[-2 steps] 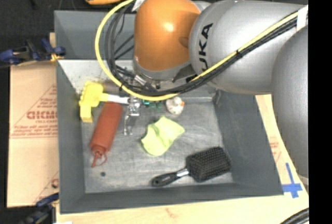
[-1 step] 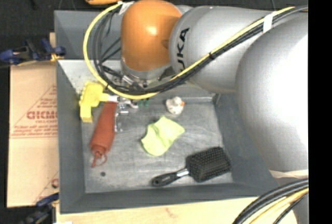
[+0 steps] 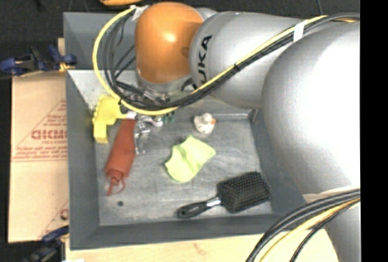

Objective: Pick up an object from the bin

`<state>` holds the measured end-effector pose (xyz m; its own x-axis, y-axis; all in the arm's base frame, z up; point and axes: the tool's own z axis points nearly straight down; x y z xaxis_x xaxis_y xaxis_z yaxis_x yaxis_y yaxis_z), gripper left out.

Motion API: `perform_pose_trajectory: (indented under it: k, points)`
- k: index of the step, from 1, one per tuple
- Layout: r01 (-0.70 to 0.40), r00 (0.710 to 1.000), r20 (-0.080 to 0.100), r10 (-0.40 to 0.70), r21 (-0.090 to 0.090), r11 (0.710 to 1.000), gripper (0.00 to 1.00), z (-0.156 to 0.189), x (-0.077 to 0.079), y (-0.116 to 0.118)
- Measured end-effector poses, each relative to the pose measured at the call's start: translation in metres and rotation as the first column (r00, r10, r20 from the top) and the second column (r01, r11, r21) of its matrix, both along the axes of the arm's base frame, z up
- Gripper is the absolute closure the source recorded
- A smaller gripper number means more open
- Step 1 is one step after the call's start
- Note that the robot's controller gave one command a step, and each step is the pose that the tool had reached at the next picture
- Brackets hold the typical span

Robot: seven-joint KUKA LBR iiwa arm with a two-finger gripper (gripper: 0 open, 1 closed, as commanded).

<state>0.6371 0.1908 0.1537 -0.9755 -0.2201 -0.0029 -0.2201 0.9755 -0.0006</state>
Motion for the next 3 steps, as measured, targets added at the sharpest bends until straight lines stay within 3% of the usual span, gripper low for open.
perform_pose_trajectory:
  k: [1, 2, 3]
  points:
    - [0.173, 0.985, -0.002, -0.173, -0.003, 0.985, 1.0, -0.071, -0.002, -0.005]
    - [0.174, 0.985, -0.002, -0.174, -0.003, 0.985, 1.0, -0.071, -0.002, -0.005]
    - [0.174, 0.985, -0.005, -0.174, -0.004, 0.985, 1.0, -0.029, -0.002, -0.014]
